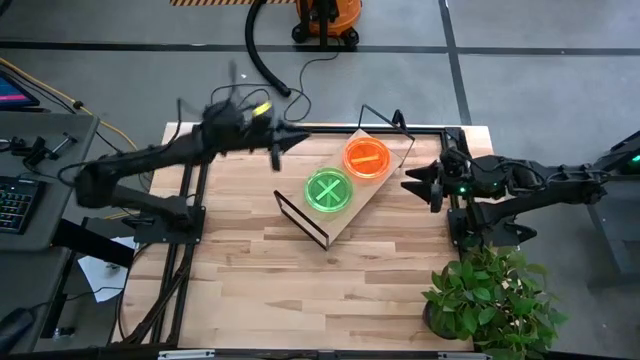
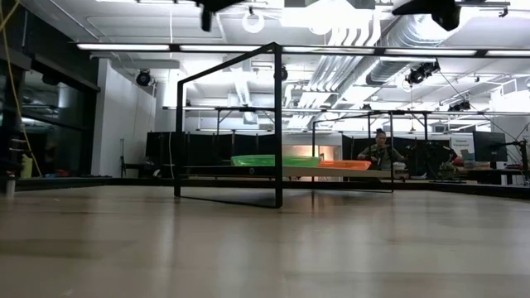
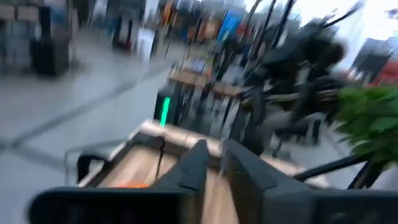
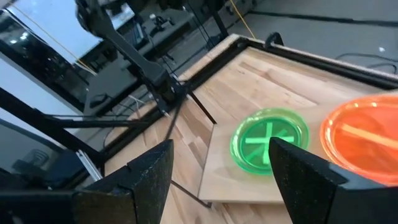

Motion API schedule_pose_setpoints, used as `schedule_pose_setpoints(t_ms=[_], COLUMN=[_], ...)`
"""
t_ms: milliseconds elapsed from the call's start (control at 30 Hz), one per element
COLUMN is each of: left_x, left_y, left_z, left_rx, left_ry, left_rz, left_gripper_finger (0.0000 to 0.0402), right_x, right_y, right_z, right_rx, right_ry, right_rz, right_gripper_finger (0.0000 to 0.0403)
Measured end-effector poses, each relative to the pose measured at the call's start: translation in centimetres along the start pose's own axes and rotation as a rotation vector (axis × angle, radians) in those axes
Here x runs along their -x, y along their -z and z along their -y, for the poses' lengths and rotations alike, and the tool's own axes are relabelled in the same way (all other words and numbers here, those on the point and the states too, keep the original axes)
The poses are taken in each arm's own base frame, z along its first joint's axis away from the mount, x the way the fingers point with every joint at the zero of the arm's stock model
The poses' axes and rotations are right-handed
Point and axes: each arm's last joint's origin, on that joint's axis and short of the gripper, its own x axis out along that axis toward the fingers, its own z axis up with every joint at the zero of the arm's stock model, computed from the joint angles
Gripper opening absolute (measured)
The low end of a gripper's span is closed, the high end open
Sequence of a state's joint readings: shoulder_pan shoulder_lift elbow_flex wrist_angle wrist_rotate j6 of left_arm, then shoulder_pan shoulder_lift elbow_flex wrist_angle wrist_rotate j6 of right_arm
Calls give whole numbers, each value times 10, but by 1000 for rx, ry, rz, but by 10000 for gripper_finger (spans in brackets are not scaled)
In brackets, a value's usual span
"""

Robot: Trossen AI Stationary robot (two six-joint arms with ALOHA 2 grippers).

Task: Place and stack plates onto a shelf
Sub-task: Return to Home Position

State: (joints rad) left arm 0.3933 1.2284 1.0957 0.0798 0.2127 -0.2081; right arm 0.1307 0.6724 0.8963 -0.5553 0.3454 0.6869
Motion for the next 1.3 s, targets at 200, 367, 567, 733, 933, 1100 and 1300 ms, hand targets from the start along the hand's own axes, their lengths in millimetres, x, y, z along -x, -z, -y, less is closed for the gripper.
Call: schedule_pose_setpoints(t_ms=[200,367,567,733,933,1100,1300], left_x=[45,77,106,120,134,145,153], left_y=[48,90,127,150,167,182,198], left_z=[23,28,33,45,53,49,41], left_rx=[20,87,153,186,151,134,193], left_ry=[67,64,71,101,113,146,161], left_rz=[221,292,312,292,316,329,312], left_gripper_finger=[9,2,0,0,0,0,0], right_x=[1,0,1,1,1,1,1], right_y=[-5,-6,-7,-10,-11,-10,-10], right_z=[-4,-5,-7,-9,-10,-9,-9], right_rx=[13,5,-1,-13,-16,-42,-58], right_ry=[-37,-49,-90,-113,-119,-106,-104], right_rz=[49,62,58,84,88,92,87], right_gripper_finger=[247,247,247,247,247,247,247])
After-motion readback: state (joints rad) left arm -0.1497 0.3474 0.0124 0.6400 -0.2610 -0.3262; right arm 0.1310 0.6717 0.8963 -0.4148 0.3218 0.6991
